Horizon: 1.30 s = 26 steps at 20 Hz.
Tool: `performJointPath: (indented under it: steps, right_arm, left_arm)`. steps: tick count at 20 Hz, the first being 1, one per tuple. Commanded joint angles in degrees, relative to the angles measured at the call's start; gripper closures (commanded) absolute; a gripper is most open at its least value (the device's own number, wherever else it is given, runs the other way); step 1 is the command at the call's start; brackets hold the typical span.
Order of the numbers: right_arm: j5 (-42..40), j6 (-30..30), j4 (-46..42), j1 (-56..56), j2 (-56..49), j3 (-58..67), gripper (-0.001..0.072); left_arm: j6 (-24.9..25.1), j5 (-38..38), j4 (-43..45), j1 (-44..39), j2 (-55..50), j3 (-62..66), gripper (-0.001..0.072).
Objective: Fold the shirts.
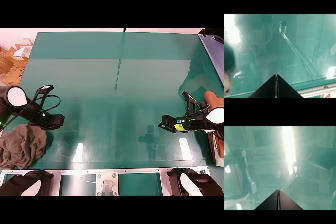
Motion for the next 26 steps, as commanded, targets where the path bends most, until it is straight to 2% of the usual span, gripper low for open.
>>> performJointPath:
  steps: [1, 3, 7, 13, 14, 15, 16, 19, 21, 22, 26]
  right_arm:
    - [0.0, 0.04, 0.02, 0.07, 0.04, -0.04, 0.0692]
    - [0.0, 0.04, 0.02, 0.07, 0.04, -0.04, 0.0693]
    - [0.0, 0.04, 0.02, 0.07, 0.04, -0.04, 0.0692]
    - [0.0, 0.04, 0.02, 0.07, 0.04, -0.04, 0.0692]
    - [0.0, 0.04, 0.0, 0.07, 0.04, -0.04, 0.0693]
    - [0.0, 0.04, 0.0, 0.07, 0.04, -0.04, 0.0692]
    - [0.0, 0.04, 0.02, 0.07, 0.04, -0.04, 0.0693]
    - [0.0, 0.04, 0.0, 0.07, 0.04, -0.04, 0.0692]
    - [0.0, 0.04, 0.0, 0.07, 0.04, -0.04, 0.0693]
    - [-0.02, 0.04, 0.0, 0.07, 0.04, -0.04, 0.0692]
    - [0.0, 0.04, 0.0, 0.07, 0.04, -0.04, 0.0692]
  left_arm:
    - [0.15, 0.63, 0.79, 0.0, 0.04, -0.04, 0.0674]
    - [-0.07, -1.49, 3.85, 0.0, 0.11, -0.04, 0.0675]
    - [-2.67, -9.73, 18.36, 0.0, 3.41, -0.04, 0.0675]
    - [-7.41, -15.65, 31.65, 0.02, 7.85, -1.86, 0.0674]
    - [-7.74, -15.56, 33.48, 0.0, 7.85, -3.19, 0.0636]
    - [-7.74, -14.27, 34.82, 0.0, 7.85, -5.29, 0.0257]
    - [-7.91, -12.63, 36.57, 0.02, 7.85, -7.82, -0.0013]
    - [-7.93, -4.66, 40.61, 1.2, 7.82, -17.92, 0.0001]
    - [-7.76, 2.62, 40.83, 5.53, 7.82, -24.68, 0.0002]
    - [-4.48, 5.53, 40.76, 8.15, 7.65, -26.23, 0.0003]
    - [-2.36, 13.27, 40.02, 17.09, 7.65, -27.71, 0.0006]
